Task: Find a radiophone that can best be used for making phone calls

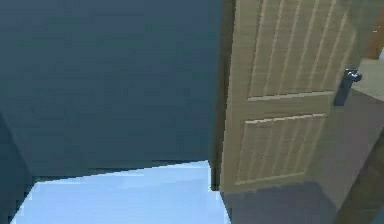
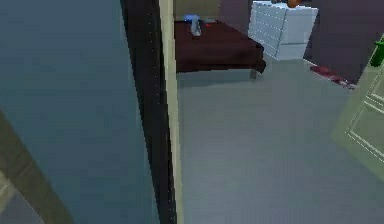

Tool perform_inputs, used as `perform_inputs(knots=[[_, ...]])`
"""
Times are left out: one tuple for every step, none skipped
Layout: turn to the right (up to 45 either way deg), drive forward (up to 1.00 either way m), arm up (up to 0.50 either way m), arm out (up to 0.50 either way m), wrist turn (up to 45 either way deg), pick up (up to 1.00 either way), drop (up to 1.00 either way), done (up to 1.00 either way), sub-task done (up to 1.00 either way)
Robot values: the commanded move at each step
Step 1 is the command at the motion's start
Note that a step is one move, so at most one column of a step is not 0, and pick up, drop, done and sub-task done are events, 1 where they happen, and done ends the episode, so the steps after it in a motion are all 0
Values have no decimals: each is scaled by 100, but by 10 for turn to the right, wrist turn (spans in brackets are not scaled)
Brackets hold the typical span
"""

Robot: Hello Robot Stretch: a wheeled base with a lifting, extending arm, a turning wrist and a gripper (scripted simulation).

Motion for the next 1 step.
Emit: perform_inputs(knots=[[0,45,0,0,0,0,0,0,0]])
